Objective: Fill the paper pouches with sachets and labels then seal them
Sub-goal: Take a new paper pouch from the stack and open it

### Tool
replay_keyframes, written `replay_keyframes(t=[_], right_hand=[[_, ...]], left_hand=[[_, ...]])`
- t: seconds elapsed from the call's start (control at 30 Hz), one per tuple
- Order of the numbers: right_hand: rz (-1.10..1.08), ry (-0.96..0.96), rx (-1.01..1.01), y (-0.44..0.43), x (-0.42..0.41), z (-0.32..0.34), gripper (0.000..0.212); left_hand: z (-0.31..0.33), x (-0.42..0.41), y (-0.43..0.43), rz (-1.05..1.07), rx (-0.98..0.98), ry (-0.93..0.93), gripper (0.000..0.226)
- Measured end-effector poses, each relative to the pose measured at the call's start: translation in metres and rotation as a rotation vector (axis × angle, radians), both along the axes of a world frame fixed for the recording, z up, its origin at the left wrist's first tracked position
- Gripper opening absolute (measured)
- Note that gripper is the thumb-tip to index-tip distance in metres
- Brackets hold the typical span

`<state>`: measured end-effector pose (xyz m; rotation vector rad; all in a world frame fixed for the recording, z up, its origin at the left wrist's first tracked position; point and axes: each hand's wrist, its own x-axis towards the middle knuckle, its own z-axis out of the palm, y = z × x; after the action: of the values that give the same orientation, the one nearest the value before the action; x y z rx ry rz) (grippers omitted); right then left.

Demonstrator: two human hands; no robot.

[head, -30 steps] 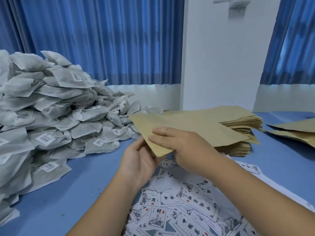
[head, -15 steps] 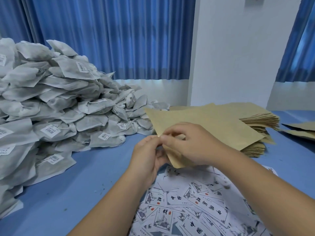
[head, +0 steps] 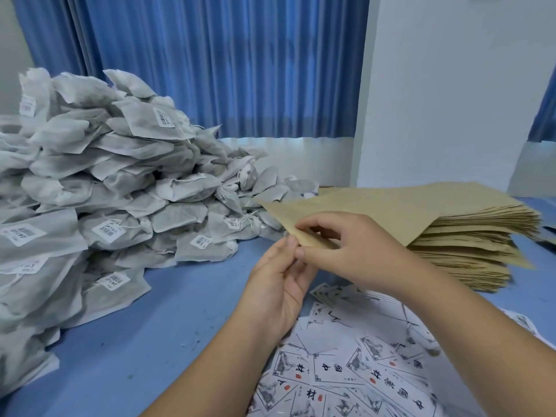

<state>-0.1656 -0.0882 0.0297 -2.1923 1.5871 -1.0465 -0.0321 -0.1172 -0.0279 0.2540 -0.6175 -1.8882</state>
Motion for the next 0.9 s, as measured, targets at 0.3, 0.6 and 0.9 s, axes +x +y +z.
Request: replay_keyframes(t=[0.3,0.6,0.9], right_hand=[[-0.037,-0.089,0.017,-0.001,0.0,0.001,0.02],[-0.253,0.077,0.015,0.001,0.008,0.002,0.021],[-0.351,0.302,-0.124,0.01,0.012,0.01,0.024]], left_hand=[[-0.003,-0.003,0.001,0.034,-0.082,-0.138,0.02],[-0.009,-0.016,0.005,0.176,-0.226,-0.503,0.008],[-0.009,-0.02,0.009,0.187,-0.098,-0.467,0.015]])
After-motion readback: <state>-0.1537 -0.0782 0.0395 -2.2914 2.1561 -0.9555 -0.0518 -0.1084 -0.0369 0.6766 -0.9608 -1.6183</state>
